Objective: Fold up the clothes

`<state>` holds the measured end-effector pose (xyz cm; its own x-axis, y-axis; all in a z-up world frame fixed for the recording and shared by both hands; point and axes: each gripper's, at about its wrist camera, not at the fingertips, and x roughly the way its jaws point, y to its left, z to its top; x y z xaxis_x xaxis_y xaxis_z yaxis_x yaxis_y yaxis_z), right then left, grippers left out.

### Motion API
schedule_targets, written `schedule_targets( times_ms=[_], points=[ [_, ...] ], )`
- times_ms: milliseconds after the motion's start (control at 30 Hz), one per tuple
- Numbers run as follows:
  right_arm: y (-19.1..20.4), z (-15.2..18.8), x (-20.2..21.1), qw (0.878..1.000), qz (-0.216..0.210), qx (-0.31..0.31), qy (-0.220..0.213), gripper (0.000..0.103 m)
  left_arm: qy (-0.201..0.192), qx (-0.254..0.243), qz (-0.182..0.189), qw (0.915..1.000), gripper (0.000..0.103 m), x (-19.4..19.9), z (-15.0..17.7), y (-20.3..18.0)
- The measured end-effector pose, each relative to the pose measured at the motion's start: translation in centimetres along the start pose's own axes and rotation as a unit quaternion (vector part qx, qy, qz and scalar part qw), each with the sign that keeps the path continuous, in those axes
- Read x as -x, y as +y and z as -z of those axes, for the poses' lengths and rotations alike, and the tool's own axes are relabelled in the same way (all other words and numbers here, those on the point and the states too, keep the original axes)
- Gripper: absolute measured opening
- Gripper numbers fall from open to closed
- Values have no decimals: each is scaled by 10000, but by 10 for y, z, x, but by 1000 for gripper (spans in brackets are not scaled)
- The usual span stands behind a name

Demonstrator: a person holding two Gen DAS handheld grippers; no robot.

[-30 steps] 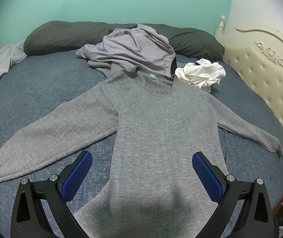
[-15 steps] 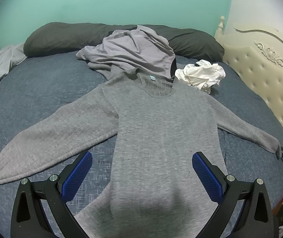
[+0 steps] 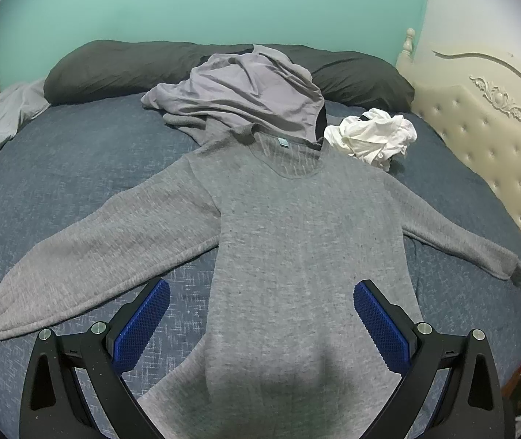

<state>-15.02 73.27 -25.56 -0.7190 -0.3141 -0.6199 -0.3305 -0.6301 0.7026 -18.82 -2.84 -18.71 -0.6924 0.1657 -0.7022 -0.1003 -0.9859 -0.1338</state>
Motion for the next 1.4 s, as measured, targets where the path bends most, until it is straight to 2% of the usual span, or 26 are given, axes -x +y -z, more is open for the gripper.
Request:
schedule_targets(
  times_ms=[233, 433, 667, 733, 800, 833, 933, 1033, 1133, 1267, 1333, 1367, 1400],
  points=[
    [-2, -24, 31, 9973, -264, -122, -670, 3, 24, -2, -18, 10000, 103, -1, 1, 1],
    [-3, -41, 30, 9962, -83, -131, -853, 3, 59, -55, -55, 10000, 103, -2, 3, -1],
    [-14, -53, -12, 9931, 1105, -271, -300, 3, 101, -82, -121, 9998, 103, -6, 1, 2],
    [-14, -54, -8, 9931, 1002, -285, -545, 3, 113, -92, -138, 9998, 103, -7, 1, 2],
    [0, -57, -3, 9930, 843, 94, -827, 3, 133, -104, -153, 9997, 103, -9, 1, 2],
    [5, -59, -6, 9914, 1015, 267, -783, 3, 143, -110, -160, 9997, 103, -10, 1, 2],
    [-1, -65, -14, 9897, 1208, 206, -736, 3, 174, -113, -150, 9997, 103, -13, 1, 1],
    [-13, -67, -33, 9867, 1570, 146, -396, 3, 184, -170, -152, 9996, 103, -14, 1, -1],
    [-23, -67, -32, 9890, 1349, 48, -598, 3, 207, -211, -147, 9995, 103, -15, 1, -3],
    [-37, -62, -23, 9941, 726, -316, -747, 8, 198, -219, -121, 9995, 103, -16, 1, -4],
    [-44, -59, -14, 9936, 640, -374, -854, 21, 193, -221, -101, 9995, 103, -16, 1, -6],
    [-48, -58, -9, 9935, 563, -416, -892, 35, 191, -222, -91, 9995, 103, -16, 1, -6],
    [-50, -56, -5, 9939, 467, -444, -892, 37, 188, -223, -82, 9995, 103, -16, 1, -7]
  ],
)
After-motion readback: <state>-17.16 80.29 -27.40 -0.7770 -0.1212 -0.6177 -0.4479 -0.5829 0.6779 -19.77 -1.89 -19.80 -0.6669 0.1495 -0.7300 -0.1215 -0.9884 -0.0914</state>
